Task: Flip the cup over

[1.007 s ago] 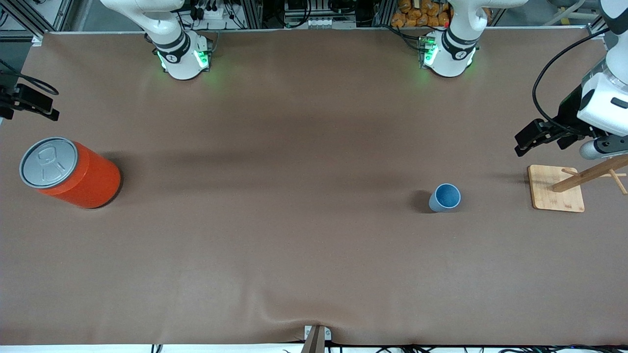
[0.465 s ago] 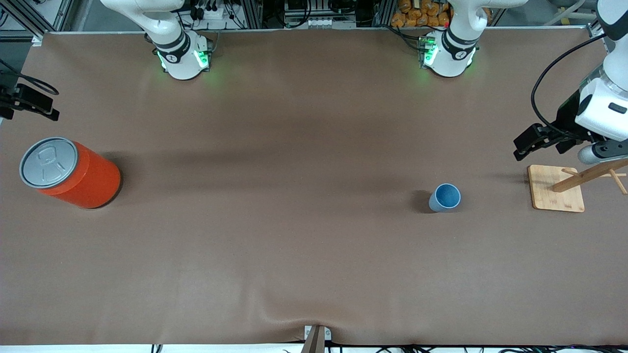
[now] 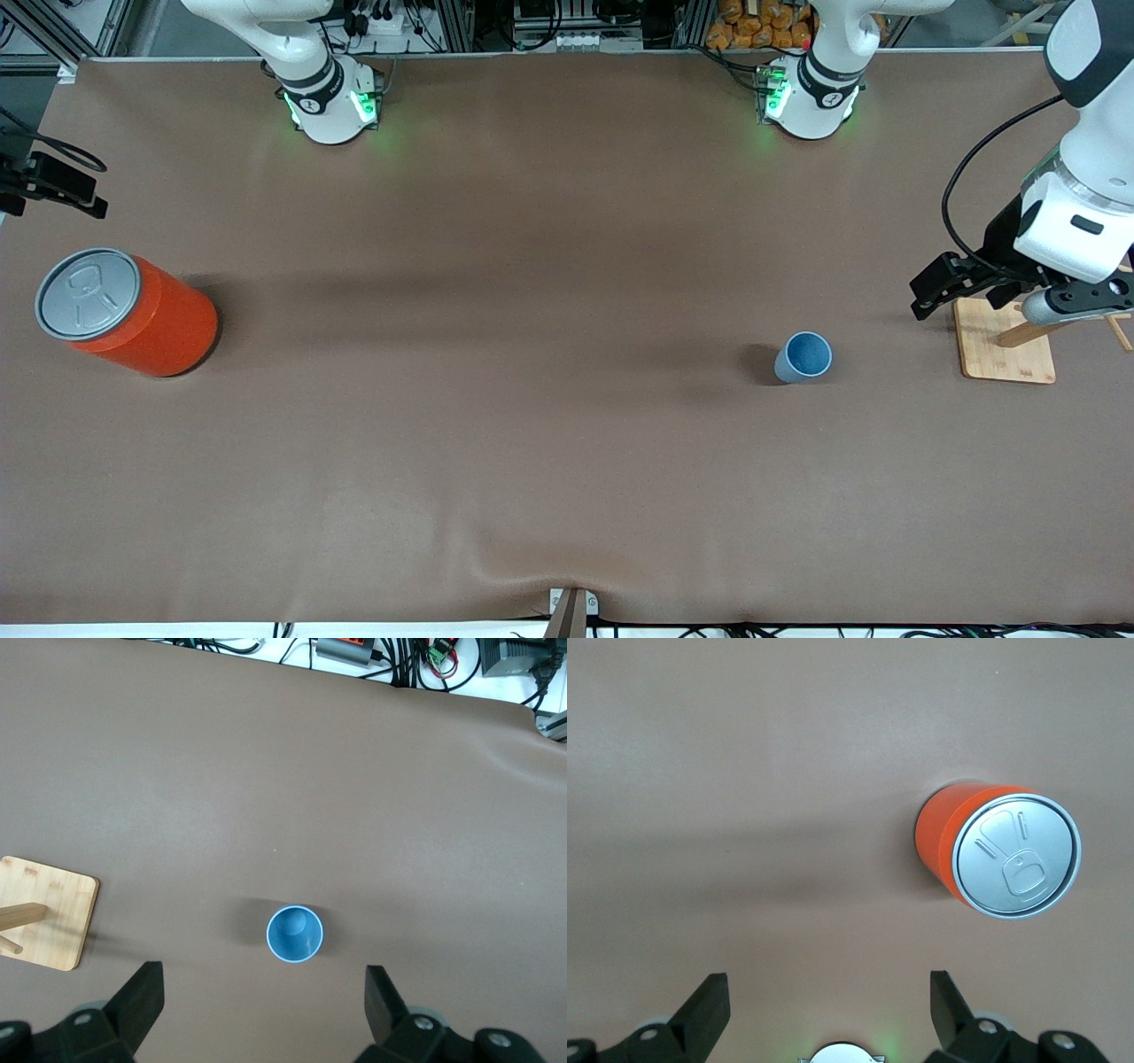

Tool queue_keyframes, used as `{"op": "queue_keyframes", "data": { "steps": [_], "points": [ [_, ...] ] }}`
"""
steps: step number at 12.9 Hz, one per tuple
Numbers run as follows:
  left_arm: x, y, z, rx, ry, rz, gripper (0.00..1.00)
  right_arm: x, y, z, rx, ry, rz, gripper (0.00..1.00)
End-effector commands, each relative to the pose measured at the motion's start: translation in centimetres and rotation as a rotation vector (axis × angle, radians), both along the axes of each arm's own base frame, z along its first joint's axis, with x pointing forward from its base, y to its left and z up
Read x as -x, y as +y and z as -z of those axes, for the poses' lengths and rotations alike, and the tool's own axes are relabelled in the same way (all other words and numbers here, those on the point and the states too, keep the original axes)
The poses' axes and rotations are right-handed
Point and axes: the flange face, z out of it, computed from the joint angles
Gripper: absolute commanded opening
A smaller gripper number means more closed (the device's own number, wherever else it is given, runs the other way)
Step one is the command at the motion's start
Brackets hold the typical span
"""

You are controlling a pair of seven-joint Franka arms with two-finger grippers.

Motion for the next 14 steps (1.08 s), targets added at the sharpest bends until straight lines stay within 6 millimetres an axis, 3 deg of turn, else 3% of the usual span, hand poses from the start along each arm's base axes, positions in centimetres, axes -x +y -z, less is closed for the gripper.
{"op": "queue_keyframes", "data": {
  "steps": [1, 4, 14],
  "points": [
    [1.2, 0.1, -2.4, -0.002, -0.035, -0.001, 1.00, -0.1, 0.2, -0.4, 0.013, 0.000, -0.001, 1.00],
    [1.2, 0.1, -1.9, -0.002, -0.024, -0.001, 1.00, -0.1, 0.2, -0.3, 0.013, 0.002, -0.001, 1.00],
    [2.5, -0.2, -2.8, -0.003, -0.007, -0.013, 1.00, -0.1, 0.2, -0.3, 0.013, 0.003, -0.001, 1.00]
  ]
}}
